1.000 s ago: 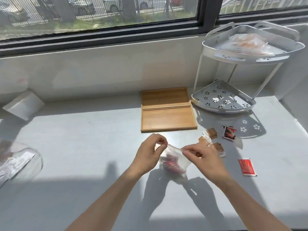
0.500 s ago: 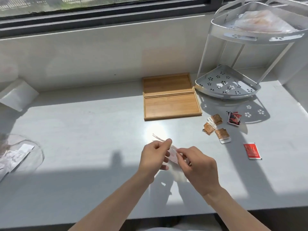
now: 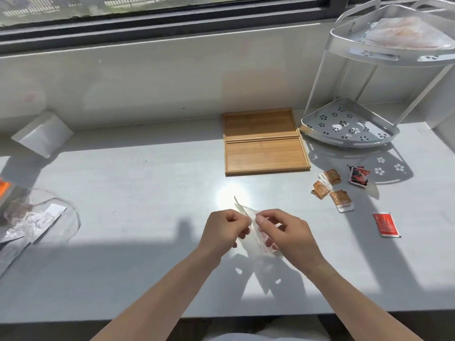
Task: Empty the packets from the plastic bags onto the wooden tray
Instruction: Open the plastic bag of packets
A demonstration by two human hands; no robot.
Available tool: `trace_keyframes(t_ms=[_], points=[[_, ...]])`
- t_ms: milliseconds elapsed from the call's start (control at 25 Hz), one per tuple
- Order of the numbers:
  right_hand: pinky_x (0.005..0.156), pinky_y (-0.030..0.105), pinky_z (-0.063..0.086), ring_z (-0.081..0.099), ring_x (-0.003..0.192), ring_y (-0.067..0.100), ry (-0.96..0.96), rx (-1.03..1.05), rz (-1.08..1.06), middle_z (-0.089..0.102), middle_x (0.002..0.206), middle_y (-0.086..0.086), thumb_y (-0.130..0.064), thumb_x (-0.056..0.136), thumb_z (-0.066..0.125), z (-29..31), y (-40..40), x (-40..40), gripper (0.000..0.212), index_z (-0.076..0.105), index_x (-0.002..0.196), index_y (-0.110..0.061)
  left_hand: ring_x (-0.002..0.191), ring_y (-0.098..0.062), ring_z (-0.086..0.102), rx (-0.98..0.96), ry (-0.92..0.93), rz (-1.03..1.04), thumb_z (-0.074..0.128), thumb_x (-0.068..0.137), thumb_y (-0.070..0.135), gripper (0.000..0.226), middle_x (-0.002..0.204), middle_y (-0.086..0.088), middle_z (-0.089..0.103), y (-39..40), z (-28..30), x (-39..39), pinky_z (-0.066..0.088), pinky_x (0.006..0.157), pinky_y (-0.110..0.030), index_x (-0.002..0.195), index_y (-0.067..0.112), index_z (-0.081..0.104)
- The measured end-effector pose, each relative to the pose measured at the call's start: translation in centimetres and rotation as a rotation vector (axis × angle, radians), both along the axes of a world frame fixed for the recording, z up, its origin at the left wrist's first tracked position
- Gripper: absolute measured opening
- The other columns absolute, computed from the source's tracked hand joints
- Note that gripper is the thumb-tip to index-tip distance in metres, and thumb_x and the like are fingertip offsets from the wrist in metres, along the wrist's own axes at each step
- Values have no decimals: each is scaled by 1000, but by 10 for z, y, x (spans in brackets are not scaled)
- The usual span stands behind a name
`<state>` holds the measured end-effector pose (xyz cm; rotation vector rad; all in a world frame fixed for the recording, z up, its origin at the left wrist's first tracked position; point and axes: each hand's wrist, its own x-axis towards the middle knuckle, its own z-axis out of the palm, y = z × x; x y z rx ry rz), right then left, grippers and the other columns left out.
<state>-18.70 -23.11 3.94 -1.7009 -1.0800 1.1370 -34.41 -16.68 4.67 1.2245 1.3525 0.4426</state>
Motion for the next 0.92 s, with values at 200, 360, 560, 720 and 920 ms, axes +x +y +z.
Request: trace_keyframes(t_ms=[200,360,560,720,920], points=[[59,31,53,70,59,22,224,-266,86,73,73,2,-45,86,69,11,19,0,32,74,83,-14,55,-7,57,76,-31,-60,71,78,30,21,55,6,63,-5,-4,-5,42,46,-16,63,16,67],[52,23,51,70,59,20,256,-328,117,72,68,7,-33,87,70,16,24,4,29,72,81,-5,57,-6,59,75,-91,-155,75,81,26,16,57,7,64,-4,-5,-10,43,49,-15,70,17,69],[47,19,48,69,60,13,115,-280,168,70,65,0,-19,82,65,20,25,4,13,68,77,-8,63,-5,63,51,-134,-197,73,85,24,13,65,7,68,-2,-2,-14,46,55,-14,77,14,69],[46,17,45,64,55,8,-106,-262,293,69,62,-4,-23,81,62,25,29,9,12,68,74,-15,68,-6,62,101,-114,-273,70,86,19,10,67,8,67,2,1,-13,48,70,-18,77,13,69],[54,23,42,48,51,5,-369,-134,319,59,55,-8,-30,74,62,29,29,15,15,62,63,-21,61,-4,54,155,-51,-276,62,77,25,12,61,6,62,2,7,-2,42,64,-18,69,17,67]])
